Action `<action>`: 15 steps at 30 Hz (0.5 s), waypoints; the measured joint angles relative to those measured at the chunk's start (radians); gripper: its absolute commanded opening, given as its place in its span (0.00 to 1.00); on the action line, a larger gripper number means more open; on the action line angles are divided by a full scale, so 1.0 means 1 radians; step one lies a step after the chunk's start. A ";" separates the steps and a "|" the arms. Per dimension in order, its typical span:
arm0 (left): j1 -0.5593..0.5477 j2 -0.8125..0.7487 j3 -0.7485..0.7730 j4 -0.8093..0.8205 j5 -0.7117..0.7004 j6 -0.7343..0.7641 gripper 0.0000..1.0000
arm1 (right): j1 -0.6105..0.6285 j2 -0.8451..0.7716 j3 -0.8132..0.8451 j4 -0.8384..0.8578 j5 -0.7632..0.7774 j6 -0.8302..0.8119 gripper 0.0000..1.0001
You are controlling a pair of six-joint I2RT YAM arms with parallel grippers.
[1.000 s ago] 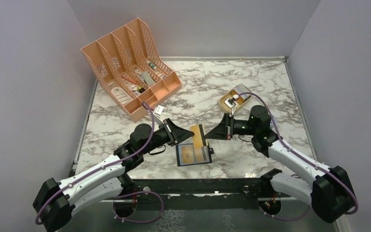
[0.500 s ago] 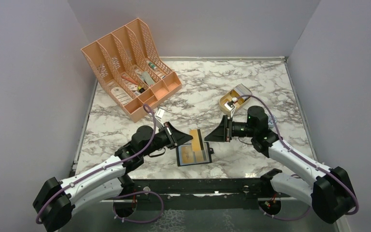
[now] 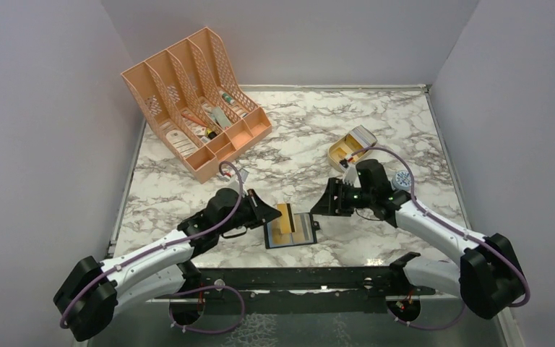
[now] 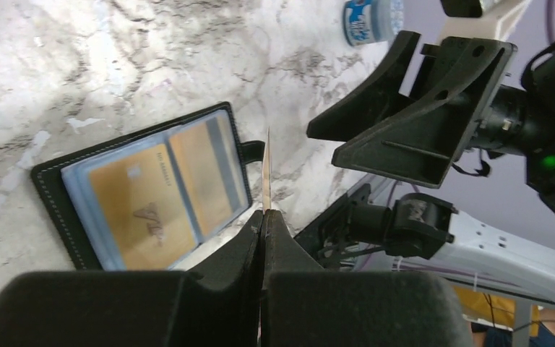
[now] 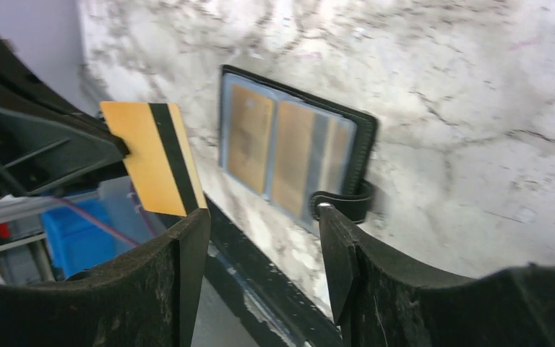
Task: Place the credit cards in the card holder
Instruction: Insert the credit card into the card holder.
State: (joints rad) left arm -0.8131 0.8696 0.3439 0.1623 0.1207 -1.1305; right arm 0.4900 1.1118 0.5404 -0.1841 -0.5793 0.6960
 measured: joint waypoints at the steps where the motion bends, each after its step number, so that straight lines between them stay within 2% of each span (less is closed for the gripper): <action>1: 0.004 0.018 0.000 0.001 0.003 0.002 0.00 | 0.003 0.020 0.008 -0.024 0.024 -0.016 0.58; 7: 0.035 0.134 0.000 0.008 0.042 0.020 0.00 | 0.048 0.132 0.083 -0.129 0.151 -0.082 0.58; 12: 0.054 0.221 0.000 0.024 0.099 0.028 0.00 | 0.150 0.223 0.134 -0.177 0.240 -0.105 0.58; 15: 0.061 0.241 0.000 0.029 0.120 0.036 0.00 | 0.195 0.266 0.164 -0.203 0.301 -0.114 0.54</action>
State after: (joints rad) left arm -0.7521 1.1107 0.3439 0.1913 0.2409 -1.0946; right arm 0.6846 1.3773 0.7044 -0.3874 -0.2787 0.5819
